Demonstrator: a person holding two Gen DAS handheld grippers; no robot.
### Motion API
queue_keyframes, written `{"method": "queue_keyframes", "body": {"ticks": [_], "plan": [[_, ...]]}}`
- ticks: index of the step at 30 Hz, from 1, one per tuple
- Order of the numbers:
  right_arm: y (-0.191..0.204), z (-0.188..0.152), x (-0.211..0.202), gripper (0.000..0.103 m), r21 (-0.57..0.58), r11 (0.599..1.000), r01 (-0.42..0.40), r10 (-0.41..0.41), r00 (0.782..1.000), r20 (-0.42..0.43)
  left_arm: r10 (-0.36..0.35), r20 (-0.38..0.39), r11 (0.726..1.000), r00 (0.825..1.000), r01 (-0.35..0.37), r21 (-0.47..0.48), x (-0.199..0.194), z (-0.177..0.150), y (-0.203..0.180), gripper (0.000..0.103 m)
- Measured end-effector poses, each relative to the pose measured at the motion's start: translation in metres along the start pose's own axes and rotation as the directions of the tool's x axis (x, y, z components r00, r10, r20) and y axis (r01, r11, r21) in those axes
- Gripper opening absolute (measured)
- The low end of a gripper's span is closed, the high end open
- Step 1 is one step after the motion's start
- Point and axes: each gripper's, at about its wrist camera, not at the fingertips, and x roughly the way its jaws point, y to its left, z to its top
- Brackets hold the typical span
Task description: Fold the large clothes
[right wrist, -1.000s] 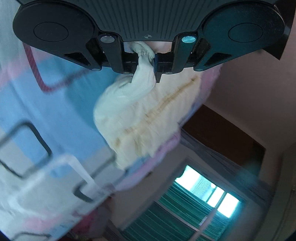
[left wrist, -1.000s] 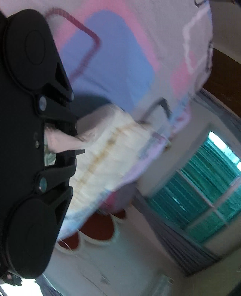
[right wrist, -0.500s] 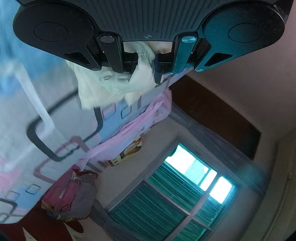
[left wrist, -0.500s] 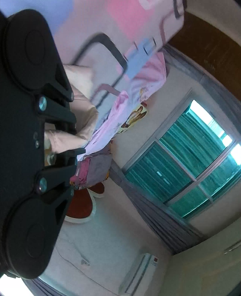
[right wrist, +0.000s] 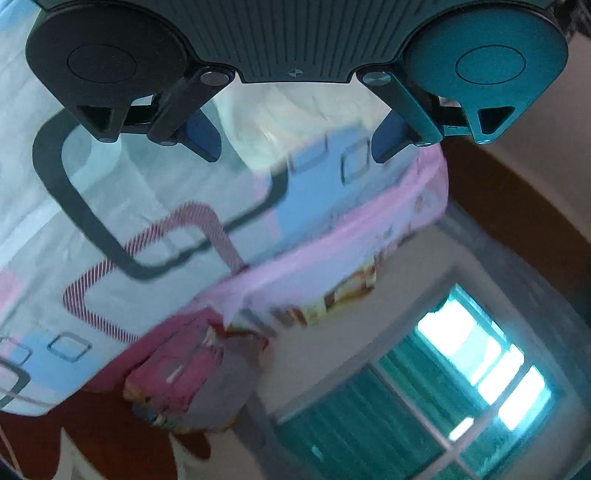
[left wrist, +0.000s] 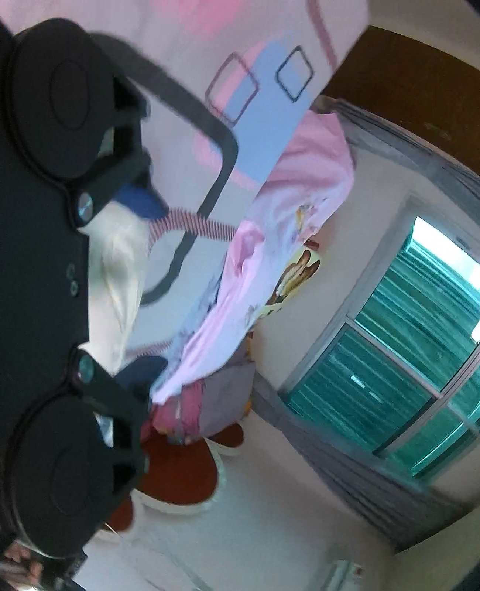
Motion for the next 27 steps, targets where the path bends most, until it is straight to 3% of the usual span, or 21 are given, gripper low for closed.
{"method": "queue_keyframes", "body": {"ticks": [4, 7, 9, 10, 11, 12, 15, 19, 22, 24, 27], "plan": [[-0.010, -0.015, 0.022, 0.087, -0.045, 0.999, 0.025, -0.028, 0.998, -0.064, 0.000, -0.104, 1.000, 0.995, 0.000, 0.000, 0.025, -0.001, 0.023, 0.080], [-0.007, -0.018, 0.046, 0.087, -0.081, 0.996, 0.026, -0.035, 0.993, -0.109, -0.002, -0.233, 1.000, 0.972, 0.005, 0.013, 0.050, -0.003, 0.031, 0.075], [-0.004, -0.018, 0.058, 0.087, -0.105, 0.994, 0.042, -0.055, 0.991, -0.124, 0.011, -0.303, 1.000, 0.953, -0.002, 0.028, 0.066, -0.006, 0.036, 0.064], [-0.004, -0.018, 0.064, 0.081, -0.111, 0.993, 0.038, -0.053, 0.990, -0.133, 0.018, -0.338, 0.999, 0.941, -0.005, 0.039, 0.074, -0.009, 0.038, 0.059], [-0.003, -0.019, 0.070, 0.070, -0.118, 0.992, 0.031, -0.049, 0.988, -0.148, 0.008, -0.360, 0.999, 0.933, 0.009, 0.047, 0.080, -0.012, 0.038, 0.045], [-0.003, -0.020, 0.076, 0.045, -0.127, 0.991, 0.031, -0.053, 0.984, -0.170, -0.009, -0.370, 0.998, 0.929, 0.034, 0.060, 0.083, -0.014, 0.036, 0.030], [0.010, -0.025, 0.078, 0.010, -0.235, 0.971, 0.043, -0.083, 0.984, -0.160, -0.004, -0.328, 0.985, 0.945, 0.061, 0.164, 0.079, -0.018, 0.023, 0.008], [0.016, -0.022, 0.059, 0.006, -0.250, 0.967, 0.055, -0.057, 0.998, -0.001, -0.069, -0.178, 0.976, 0.982, 0.103, 0.193, 0.051, -0.009, 0.015, 0.004], [0.017, -0.021, 0.060, 0.006, -0.246, 0.965, 0.086, -0.073, 0.995, 0.063, -0.082, -0.117, 0.972, 0.990, 0.106, 0.210, 0.045, -0.004, 0.010, 0.004], [0.016, -0.028, 0.078, 0.006, -0.271, 0.954, 0.131, -0.130, 0.991, 0.022, -0.034, -0.151, 0.970, 0.988, 0.069, 0.231, 0.060, -0.008, 0.009, 0.004], [0.001, -0.045, 0.110, 0.006, -0.256, 0.946, 0.200, -0.232, 0.968, -0.099, 0.066, -0.235, 0.955, 0.970, 0.007, 0.298, 0.092, -0.026, 0.013, 0.005]]}}
